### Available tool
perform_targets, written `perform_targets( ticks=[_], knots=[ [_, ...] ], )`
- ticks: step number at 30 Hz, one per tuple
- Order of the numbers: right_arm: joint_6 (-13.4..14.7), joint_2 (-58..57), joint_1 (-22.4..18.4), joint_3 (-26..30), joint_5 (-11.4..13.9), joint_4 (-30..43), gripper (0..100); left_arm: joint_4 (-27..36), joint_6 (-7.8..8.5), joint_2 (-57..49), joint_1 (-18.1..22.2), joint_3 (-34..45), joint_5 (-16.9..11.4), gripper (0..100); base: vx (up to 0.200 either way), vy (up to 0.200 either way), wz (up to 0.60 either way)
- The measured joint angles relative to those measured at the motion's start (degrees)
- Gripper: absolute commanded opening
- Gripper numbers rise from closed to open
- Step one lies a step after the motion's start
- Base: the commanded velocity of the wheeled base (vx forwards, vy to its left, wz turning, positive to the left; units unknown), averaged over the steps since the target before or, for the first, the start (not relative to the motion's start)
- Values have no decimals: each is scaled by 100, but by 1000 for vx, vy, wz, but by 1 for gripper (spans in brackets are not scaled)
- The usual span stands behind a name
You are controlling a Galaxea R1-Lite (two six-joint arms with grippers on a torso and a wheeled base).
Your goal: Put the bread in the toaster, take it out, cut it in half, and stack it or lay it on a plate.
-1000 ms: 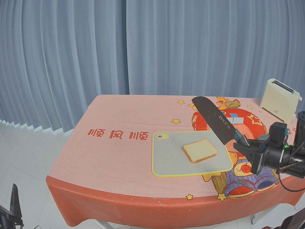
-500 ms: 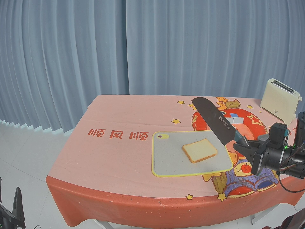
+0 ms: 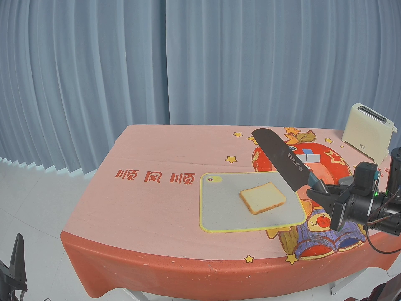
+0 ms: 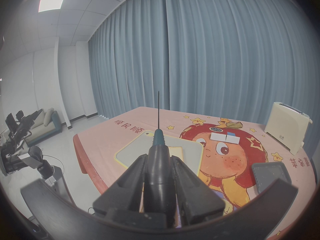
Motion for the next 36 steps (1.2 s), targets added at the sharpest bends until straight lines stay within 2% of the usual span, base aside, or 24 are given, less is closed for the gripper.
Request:
perform_targets(
  ticks=[2, 6, 12, 18, 22, 26, 30, 34, 36],
  knots=[
    [-9, 0, 11, 11, -16, -2, 0, -139, 77, 236, 0, -15, -100, 100, 0, 0, 0],
    [-24, 2, 68, 41, -90, -2, 0, -336, 173, 822, 0, -146, -530, 100, 0, 0, 0],
    [-44, 7, 145, 72, -202, 45, 0, -422, 167, 1731, -7, -734, -1308, 100, 0, 0, 0],
    [-30, 27, 245, 96, -266, 66, 0, -449, 167, 2715, 0, -1458, -1959, 100, 0, 0, 0],
    [-13, 35, 313, 116, -296, 69, 0, -473, 173, 3511, -37, -2063, -2288, 100, 0, 0, 0],
    [0, 39, 361, 124, -319, 69, 0, -624, 173, 4407, -321, -2831, -2447, 100, 0, 0, 0],
    [18, 72, 377, 133, -332, 23, 0, -903, 158, 5204, -957, -3416, -2422, 100, 0, 0, 0],
    [40, 134, 390, 149, -361, -7, 0, -1300, 83, 5639, -1420, -3466, -2306, 100, 0, 0, 0],
    [62, 165, 385, 150, -375, -21, 0, -1536, -33, 5791, -1584, -3309, -2200, 100, 0, 0, 0]
  ],
)
